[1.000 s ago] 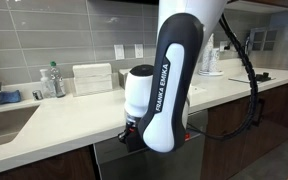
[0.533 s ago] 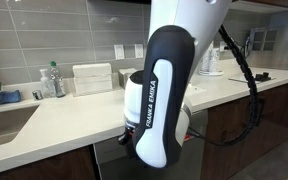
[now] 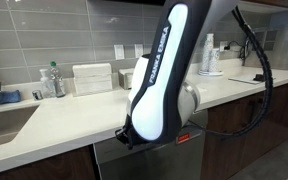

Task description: Press a button on the dishwasher

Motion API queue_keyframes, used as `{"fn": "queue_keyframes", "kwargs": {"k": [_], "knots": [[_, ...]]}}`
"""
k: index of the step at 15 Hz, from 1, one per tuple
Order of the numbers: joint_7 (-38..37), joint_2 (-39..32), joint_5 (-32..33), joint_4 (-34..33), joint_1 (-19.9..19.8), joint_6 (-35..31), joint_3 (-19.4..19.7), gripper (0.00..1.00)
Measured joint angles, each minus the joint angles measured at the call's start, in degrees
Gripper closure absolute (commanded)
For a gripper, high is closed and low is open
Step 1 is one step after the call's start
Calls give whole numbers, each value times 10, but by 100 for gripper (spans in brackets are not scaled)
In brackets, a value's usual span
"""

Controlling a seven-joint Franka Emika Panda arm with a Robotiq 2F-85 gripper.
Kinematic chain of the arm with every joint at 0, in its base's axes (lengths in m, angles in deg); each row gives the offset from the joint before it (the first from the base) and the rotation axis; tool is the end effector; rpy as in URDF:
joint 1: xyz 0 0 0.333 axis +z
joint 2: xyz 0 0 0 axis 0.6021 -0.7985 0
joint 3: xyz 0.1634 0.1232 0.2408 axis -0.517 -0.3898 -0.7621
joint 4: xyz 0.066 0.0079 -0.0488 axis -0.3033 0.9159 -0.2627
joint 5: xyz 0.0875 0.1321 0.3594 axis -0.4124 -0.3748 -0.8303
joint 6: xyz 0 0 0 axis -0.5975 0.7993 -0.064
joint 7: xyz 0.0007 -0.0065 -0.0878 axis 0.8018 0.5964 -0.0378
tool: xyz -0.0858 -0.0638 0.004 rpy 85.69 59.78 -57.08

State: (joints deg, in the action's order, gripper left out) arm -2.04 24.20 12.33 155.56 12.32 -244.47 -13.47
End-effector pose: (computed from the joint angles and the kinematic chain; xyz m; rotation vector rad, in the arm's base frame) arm 0.3779 0.2800 0.2010 -2.9166 -0.0500 -0.4983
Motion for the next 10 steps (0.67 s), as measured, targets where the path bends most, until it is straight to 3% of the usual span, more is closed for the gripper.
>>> {"fn": "queue_keyframes", "kwargs": {"k": [2,3,5,7,10], "knots": [[-1,59,2,28,-75,49,-88,99],[9,87,-24,41,-107,77,-132,74],[56,131,-109,64,-154,135,-195,68],[110,166,-170,90,-173,189,-197,53],[139,185,-140,95,-250,256,-192,31]]}}
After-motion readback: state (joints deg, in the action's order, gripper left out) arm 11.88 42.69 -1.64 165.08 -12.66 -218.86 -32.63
